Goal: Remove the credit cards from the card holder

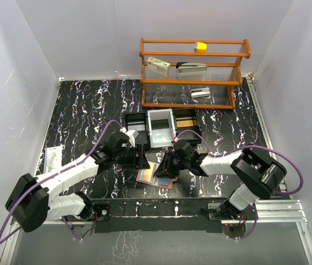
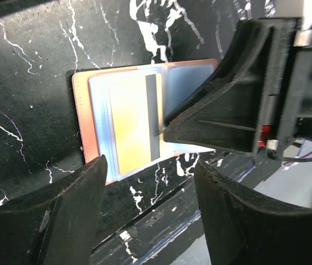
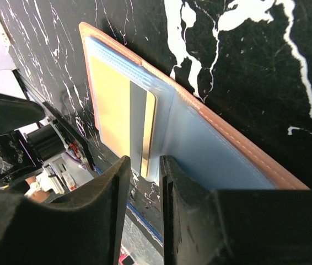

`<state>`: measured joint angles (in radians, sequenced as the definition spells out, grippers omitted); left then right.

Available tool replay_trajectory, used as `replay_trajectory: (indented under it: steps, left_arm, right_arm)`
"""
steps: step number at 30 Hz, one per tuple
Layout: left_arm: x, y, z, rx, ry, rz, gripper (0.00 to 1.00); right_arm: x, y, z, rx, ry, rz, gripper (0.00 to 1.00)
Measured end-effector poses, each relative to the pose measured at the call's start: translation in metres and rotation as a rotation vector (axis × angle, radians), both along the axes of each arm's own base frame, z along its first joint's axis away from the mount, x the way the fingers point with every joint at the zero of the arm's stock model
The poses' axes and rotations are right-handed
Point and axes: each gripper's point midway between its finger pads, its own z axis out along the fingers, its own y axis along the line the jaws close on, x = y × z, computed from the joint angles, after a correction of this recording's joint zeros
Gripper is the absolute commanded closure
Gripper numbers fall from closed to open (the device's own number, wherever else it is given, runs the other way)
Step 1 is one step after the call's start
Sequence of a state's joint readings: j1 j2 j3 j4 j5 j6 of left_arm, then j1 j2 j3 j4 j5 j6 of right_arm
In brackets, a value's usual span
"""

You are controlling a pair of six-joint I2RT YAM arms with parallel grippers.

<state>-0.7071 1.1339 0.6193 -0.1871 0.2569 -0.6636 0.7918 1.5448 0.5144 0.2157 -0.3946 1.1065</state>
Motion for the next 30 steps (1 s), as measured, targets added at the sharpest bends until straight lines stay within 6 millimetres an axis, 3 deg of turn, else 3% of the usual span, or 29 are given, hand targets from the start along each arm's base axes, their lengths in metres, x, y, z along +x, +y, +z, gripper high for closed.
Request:
replay_trajectory:
  steps: [4, 9, 19, 24, 30]
  left_arm:
    - [-0.003, 0.000, -0.023, 0.053, 0.060, -0.023, 0.43]
    - [-0.005, 0.001, -0.044, 0.094, 0.109, -0.042, 0.56]
    - [-0.008, -0.005, -0.052, 0.082, 0.139, -0.074, 0.75]
    - [-0.011, -0.009, -0.057, 0.074, 0.169, -0.089, 0.80]
    - [-0.012, -0.010, -0.058, 0.063, 0.182, -0.094, 0.82]
  right_arm:
    - [0.000, 0.000, 0.000, -0.001, -0.001, -0.002, 0.74]
    - [0.001, -0.001, 0.000, -0.001, -0.003, -0.002, 0.74]
    - [0.007, -0.003, 0.002, 0.009, 0.001, -0.009, 0.74]
    - [0.008, -0.001, 0.002, 0.018, 0.002, -0.008, 0.74]
    - [0.007, 0.001, -0.001, 0.035, 0.021, 0.005, 0.84]
